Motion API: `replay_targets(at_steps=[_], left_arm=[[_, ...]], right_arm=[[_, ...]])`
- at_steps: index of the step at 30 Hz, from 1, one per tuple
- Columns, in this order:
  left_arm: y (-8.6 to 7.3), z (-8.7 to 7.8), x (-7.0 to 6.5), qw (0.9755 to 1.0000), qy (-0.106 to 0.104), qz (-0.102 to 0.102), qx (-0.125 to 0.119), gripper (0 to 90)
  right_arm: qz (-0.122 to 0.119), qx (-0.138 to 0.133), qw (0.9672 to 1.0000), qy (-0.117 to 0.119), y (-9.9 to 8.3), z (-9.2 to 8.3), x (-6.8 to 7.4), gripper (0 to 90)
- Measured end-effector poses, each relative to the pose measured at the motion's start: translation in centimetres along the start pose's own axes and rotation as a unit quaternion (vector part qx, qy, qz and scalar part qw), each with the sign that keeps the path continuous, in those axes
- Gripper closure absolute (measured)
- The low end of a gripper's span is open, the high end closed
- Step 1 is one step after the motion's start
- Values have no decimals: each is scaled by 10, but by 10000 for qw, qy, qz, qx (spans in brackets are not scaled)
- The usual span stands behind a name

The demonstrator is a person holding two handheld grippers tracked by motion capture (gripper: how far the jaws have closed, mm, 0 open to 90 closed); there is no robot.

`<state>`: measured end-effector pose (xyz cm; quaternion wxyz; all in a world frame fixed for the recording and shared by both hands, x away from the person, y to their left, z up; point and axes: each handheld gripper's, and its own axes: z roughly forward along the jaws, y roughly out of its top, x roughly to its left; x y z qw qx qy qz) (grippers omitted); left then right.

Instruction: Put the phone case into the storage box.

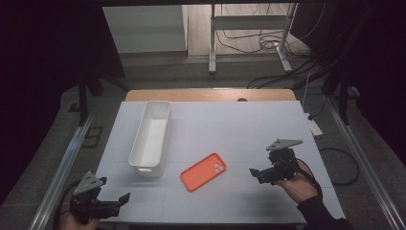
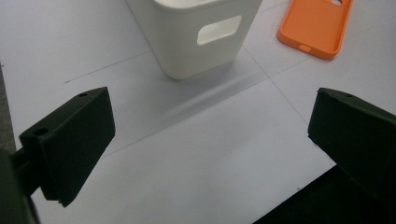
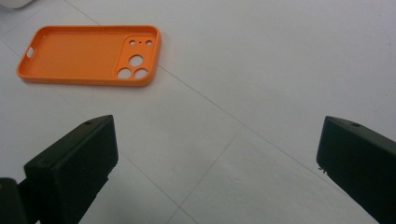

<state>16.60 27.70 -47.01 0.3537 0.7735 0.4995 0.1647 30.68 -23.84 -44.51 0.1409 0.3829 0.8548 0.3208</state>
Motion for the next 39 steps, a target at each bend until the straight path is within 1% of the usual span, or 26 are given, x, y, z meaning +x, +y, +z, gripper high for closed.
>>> replay_targets(at_steps=[4, 9, 15, 22, 36, 39], left_arm=[[0, 0, 0, 10000, -2, 1, 5, 14], [0, 0, 0, 10000, -1, 1, 8, 14], [0, 0, 0, 10000, 1, 8, 13, 15], [0, 0, 0, 10000, 5, 8, 15, 15], [0, 1, 0, 10000, 24, 23, 45, 17], [0, 1, 0, 10000, 23, 15, 41, 17]], right_arm=[[22, 21, 10000, 20, 3, 4, 0, 0], [-44, 46, 10000, 34, 7, 10, 2, 0], [-165, 162, 9997, 51, 15, 19, 6, 0], [-232, 257, 9993, 112, 21, 29, 10, 0], [-247, 310, 9990, 222, 32, 43, 15, 0], [-330, 314, 9987, 235, 36, 49, 18, 0]])
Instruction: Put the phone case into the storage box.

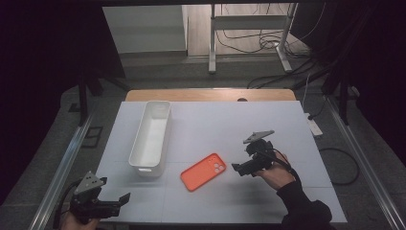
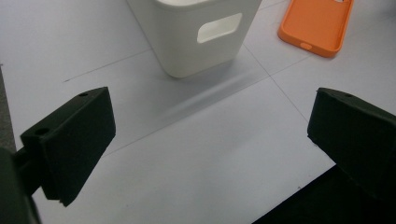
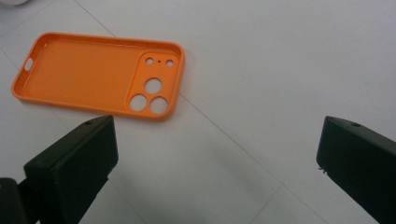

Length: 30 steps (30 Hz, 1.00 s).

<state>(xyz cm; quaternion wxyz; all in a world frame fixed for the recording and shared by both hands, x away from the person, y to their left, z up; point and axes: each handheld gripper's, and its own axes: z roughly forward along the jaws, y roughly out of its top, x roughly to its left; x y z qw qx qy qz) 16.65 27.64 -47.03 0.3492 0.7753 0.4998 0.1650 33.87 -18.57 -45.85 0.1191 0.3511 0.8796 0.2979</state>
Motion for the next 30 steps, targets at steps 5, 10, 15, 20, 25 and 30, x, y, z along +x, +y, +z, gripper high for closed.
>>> replay_targets(at_steps=[5, 10, 15, 20, 25, 30], left_arm=[[0, 0, 0, 10000, 0, 1, -1, 17], [0, 0, 0, 10000, -4, 2, 3, 17], [0, 0, 0, 10000, -6, 5, 6, 17], [0, 0, 0, 10000, -8, 12, 6, 17], [0, 0, 0, 10000, -6, 24, 9, 17], [0, 0, 0, 10000, -10, 32, 13, 18]], right_arm=[[-9, 13, 10000, 52, 5, 6, 1, 0], [14, 91, 9999, 93, 8, 10, 2, 0], [-12, 128, 9998, 123, 14, 16, 5, 0], [-12, 154, 9997, 166, 18, 20, 7, 0], [-11, 171, 9996, 236, 24, 28, 9, 0], [-79, 234, 9995, 206, 28, 34, 14, 0]])
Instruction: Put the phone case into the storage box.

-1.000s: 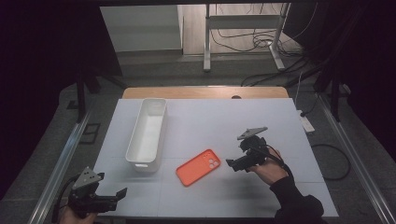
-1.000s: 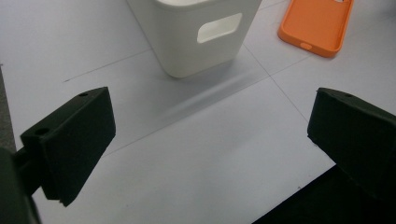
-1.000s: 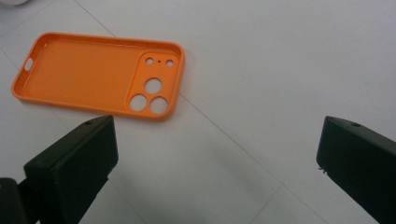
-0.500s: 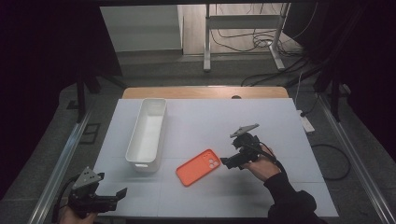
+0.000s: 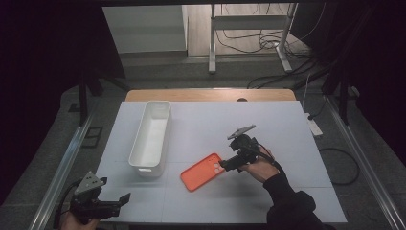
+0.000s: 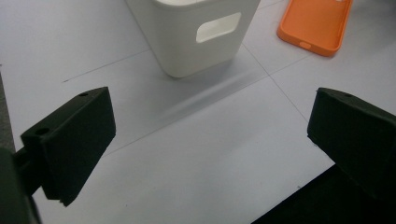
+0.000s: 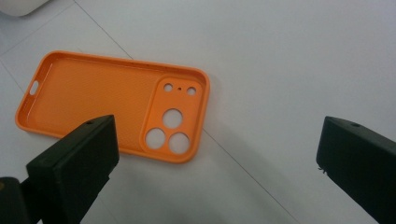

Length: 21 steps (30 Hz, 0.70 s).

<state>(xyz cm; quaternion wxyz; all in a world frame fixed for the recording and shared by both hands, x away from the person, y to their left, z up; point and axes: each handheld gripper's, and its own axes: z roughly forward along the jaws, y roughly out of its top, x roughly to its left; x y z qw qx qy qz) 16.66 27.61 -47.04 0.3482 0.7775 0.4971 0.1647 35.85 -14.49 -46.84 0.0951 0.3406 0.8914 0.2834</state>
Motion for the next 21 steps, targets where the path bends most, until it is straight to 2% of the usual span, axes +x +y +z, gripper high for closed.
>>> replay_targets(at_steps=[14, 21], left_arm=[[0, 0, 0, 10000, -3, -4, -1, 18], [0, 0, 0, 10000, -10, 9, -5, 18]], right_arm=[[-197, 109, 9997, -110, 10, 13, 9, 0], [-273, 269, 9993, -57, 15, 22, 15, 0]])
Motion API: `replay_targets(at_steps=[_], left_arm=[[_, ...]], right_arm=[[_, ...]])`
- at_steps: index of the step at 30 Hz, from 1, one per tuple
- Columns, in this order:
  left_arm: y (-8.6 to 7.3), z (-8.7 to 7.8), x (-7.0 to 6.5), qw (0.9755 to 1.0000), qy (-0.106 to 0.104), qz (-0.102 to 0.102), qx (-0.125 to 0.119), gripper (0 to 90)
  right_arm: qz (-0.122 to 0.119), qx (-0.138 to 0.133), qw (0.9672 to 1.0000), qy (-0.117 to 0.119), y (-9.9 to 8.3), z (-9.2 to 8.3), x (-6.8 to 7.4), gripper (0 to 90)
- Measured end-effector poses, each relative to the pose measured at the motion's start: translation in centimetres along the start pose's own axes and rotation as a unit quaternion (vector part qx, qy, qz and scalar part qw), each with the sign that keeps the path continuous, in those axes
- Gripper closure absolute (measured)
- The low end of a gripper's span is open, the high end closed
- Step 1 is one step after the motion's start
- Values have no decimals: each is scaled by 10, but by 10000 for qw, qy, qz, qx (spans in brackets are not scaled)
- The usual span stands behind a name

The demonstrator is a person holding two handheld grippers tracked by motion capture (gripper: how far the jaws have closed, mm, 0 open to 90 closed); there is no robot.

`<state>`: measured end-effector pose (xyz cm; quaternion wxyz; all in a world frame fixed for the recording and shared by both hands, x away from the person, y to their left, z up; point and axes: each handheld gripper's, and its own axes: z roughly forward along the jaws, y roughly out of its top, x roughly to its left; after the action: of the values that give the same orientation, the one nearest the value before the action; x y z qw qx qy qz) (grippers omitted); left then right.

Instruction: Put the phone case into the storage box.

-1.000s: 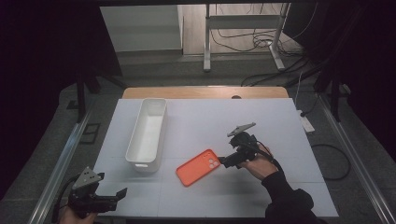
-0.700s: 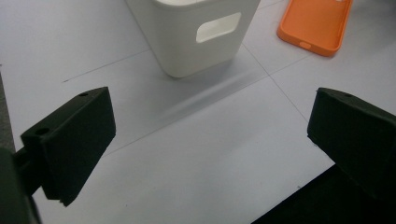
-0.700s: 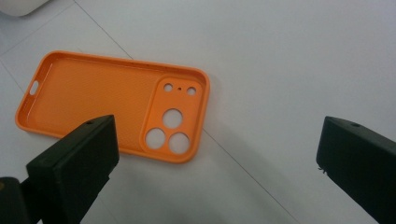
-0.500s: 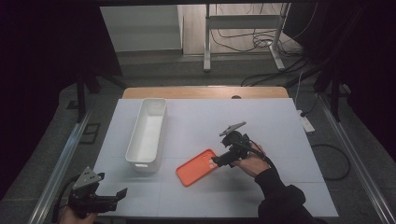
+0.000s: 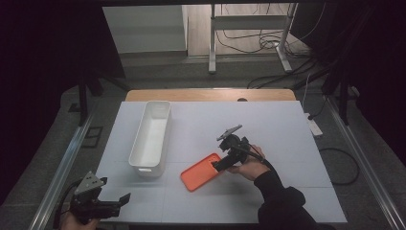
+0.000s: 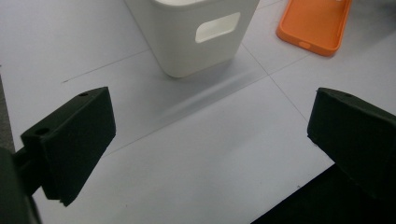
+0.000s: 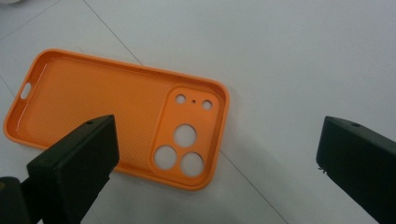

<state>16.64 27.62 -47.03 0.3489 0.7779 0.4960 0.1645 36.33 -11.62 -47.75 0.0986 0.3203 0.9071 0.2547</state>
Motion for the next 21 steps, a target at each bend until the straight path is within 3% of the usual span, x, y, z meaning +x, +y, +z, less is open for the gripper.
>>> replay_targets(at_steps=[4, 5, 9, 11, 18, 21], left_arm=[[0, 0, 0, 10000, -3, -6, -2, 18], [0, 0, 0, 10000, -3, -6, -2, 18], [0, 0, 0, 10000, -6, -8, -2, 18], [0, 0, 0, 10000, -10, 5, -3, 18], [0, 0, 0, 10000, -6, 16, 0, 18], [0, 0, 0, 10000, -5, 19, 2, 18]], right_arm=[[-90, 29, 9999, -76, 2, 2, 2, 143], [-90, 29, 9999, -76, 2, 2, 2, 143], [-186, -41, 9998, -78, 4, 1, 3, 379], [-195, -60, 9998, -49, 4, 0, 3, 424], [-192, -88, 9995, 243, 6, -1, 0, 866], [-179, -100, 9992, 331, 6, -1, -2, 893]])
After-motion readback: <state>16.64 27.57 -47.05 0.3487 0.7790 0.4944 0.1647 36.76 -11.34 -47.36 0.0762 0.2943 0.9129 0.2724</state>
